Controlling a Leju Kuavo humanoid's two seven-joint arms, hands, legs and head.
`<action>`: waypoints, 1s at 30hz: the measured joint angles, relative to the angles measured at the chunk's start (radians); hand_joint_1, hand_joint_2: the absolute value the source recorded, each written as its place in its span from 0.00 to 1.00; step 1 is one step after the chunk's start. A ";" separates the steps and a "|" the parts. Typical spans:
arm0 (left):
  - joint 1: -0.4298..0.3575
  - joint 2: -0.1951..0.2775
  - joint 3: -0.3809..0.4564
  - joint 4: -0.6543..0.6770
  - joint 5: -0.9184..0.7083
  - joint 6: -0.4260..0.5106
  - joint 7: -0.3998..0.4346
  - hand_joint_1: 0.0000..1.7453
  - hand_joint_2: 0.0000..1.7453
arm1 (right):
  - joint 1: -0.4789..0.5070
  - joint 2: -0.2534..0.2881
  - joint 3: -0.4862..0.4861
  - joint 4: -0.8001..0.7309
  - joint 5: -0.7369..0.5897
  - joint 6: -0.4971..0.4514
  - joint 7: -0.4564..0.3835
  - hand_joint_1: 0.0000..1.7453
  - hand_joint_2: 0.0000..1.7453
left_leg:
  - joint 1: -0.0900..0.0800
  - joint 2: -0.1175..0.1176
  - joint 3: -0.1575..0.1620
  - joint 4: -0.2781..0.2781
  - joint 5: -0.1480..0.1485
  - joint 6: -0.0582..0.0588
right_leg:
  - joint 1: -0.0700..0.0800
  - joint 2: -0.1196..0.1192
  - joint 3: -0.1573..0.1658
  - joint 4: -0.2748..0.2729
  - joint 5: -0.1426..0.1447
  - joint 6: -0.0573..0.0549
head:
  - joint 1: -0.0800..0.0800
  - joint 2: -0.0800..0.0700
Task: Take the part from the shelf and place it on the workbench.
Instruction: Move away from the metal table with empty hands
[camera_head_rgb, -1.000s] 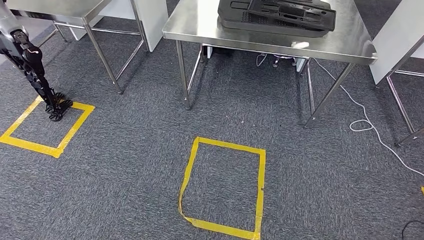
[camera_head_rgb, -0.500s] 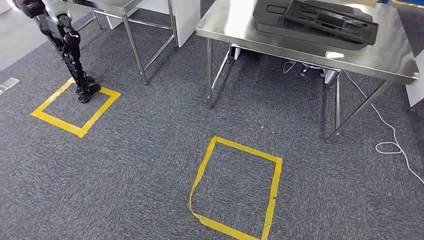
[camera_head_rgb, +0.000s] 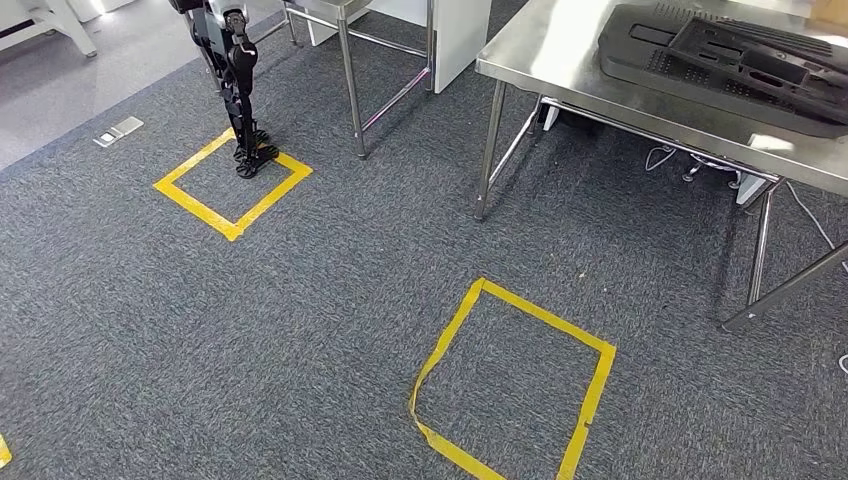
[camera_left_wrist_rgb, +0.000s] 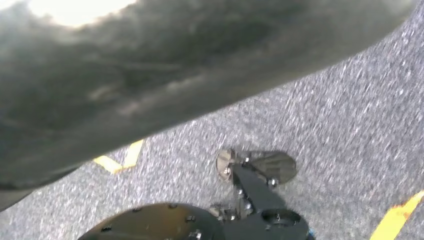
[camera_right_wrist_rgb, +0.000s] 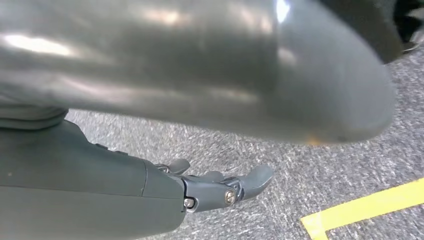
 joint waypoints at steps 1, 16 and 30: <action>0.002 0.000 0.000 0.000 0.000 -0.002 -0.002 0.00 0.00 | -0.001 0.000 0.000 0.000 0.000 0.000 0.000 0.00 0.00 | 0.002 -0.004 -0.003 -0.001 0.003 -0.006 | -0.002 -0.012 0.001 -0.002 0.004 -0.008 | 0.000 0.000; 0.002 0.002 0.000 0.002 -0.003 -0.015 -0.017 0.00 0.00 | 0.001 -0.001 0.000 0.000 0.006 0.001 0.000 0.00 0.00 | -0.006 0.181 0.047 0.002 -0.052 -0.002 | 0.012 -0.209 0.008 -0.006 0.009 -0.012 | -0.005 0.000; 0.011 0.022 0.015 0.002 0.015 -0.038 -0.016 0.00 0.00 | -0.004 0.021 0.031 0.002 0.077 -0.014 0.025 0.00 1.00 | 0.001 -0.002 0.017 -0.009 -0.009 0.002 | -0.012 0.012 -0.004 -0.004 0.004 0.017 | 0.004 0.000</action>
